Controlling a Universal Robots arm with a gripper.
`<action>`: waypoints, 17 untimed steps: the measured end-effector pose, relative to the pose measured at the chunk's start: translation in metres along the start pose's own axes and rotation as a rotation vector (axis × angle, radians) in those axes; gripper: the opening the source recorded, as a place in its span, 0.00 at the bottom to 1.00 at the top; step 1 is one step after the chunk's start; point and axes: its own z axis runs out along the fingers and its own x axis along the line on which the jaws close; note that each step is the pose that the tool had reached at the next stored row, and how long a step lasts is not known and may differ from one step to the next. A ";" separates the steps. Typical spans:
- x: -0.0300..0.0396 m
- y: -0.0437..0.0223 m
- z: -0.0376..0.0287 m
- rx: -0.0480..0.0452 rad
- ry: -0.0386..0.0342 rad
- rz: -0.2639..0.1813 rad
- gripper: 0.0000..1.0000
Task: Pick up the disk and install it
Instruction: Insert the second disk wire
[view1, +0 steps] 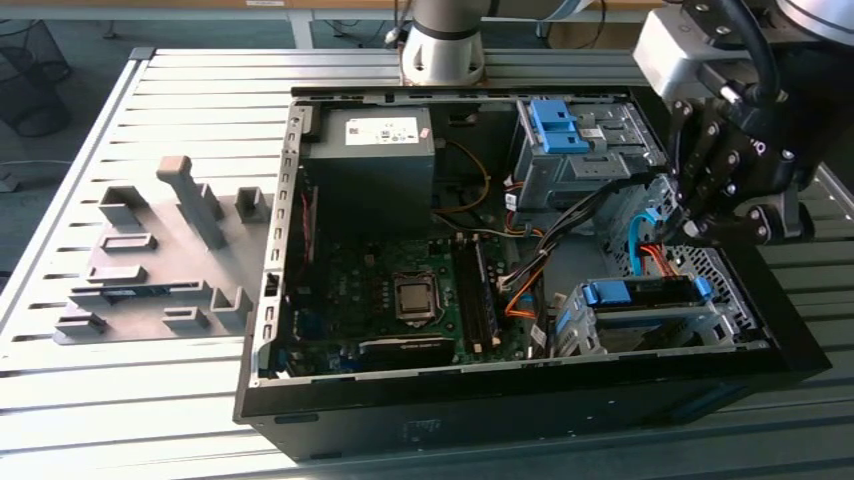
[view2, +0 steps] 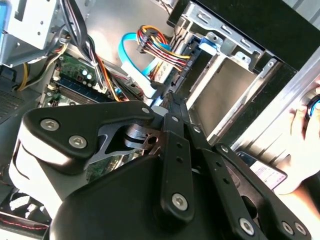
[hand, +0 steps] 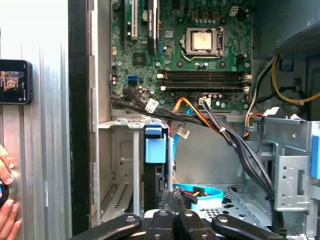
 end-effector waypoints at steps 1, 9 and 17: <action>-0.0012 0.0000 -0.0009 -0.0002 0.0009 0.000 0.11; -0.0094 -0.0001 -0.0073 -0.0058 0.0182 -0.001 0.11; -0.0193 -0.0005 -0.0046 -0.0214 0.0412 -0.001 0.18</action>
